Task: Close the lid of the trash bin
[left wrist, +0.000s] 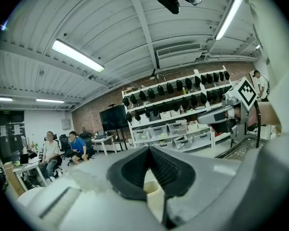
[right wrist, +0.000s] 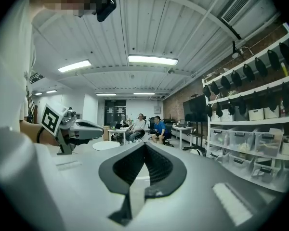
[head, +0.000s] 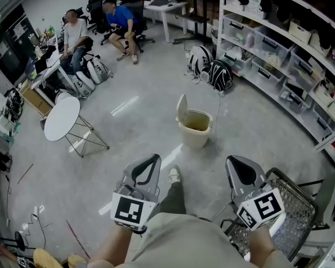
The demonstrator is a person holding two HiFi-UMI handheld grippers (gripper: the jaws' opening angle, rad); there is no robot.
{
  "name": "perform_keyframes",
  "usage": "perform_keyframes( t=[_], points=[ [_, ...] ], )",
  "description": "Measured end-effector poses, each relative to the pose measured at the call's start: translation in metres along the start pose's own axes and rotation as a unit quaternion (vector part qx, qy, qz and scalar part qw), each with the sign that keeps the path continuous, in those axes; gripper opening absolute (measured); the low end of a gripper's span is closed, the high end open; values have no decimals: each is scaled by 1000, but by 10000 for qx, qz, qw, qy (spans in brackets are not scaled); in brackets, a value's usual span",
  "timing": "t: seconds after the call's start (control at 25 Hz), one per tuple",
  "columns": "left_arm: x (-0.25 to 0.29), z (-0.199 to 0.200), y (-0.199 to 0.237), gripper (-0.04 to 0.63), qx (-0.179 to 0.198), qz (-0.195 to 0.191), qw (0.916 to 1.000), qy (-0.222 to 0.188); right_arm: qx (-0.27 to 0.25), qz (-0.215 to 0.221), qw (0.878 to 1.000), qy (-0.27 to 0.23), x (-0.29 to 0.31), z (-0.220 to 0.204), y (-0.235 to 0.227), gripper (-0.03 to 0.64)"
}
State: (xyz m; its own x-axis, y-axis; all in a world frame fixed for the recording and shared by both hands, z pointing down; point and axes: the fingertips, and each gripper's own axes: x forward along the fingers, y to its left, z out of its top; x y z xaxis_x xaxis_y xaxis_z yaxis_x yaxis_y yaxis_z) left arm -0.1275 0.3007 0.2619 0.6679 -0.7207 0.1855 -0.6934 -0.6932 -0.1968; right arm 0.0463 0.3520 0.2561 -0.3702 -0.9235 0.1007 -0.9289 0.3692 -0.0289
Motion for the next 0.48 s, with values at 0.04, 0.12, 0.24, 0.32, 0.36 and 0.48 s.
perform_keyframes(
  t=[0.04, 0.12, 0.24, 0.32, 0.36, 0.48],
  points=[
    [7, -4, 4, 3, 36, -34, 10000, -4, 1, -11, 10000, 26, 7, -4, -3, 3],
    [24, -9, 13, 3, 94, -114, 9999, -17, -11, -57, 9999, 92, 22, -10, -12, 3],
    [57, -11, 29, 2, 7, -209, 9998, -36, 2, -150, 9997, 198, 50, -14, -30, 3],
    [79, -12, 44, 3, 42, -288, 9996, -22, 26, -186, 9994, 276, 70, -15, -41, 3],
    [91, -12, 52, 3, 69, -328, 9994, -11, 31, -206, 9993, 323, 81, -15, -47, 3],
    [128, -14, 80, 2, 141, -452, 9989, 34, 61, -299, 9984, 474, 120, -16, -70, 3]
  ],
)
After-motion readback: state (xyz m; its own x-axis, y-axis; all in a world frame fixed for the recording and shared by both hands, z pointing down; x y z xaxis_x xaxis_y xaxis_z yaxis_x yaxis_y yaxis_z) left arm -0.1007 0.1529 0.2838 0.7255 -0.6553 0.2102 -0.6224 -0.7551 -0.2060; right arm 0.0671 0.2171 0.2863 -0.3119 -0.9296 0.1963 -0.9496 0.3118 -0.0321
